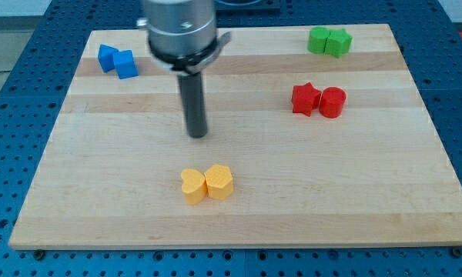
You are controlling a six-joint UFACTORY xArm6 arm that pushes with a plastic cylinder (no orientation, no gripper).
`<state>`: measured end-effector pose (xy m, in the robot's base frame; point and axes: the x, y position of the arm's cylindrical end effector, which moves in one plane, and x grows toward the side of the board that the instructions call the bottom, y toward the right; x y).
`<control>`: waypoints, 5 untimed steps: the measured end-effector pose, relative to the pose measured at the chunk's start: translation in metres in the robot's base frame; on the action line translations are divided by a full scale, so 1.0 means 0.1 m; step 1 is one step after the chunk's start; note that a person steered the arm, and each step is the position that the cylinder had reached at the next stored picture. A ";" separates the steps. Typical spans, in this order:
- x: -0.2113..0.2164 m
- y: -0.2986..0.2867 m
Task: Separate the blue triangle and blue cube
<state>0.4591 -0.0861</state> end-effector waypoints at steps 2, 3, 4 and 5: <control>-0.03 -1.36; -0.54 -1.98; -1.00 -2.08; -1.36 -1.64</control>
<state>0.3228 -0.2502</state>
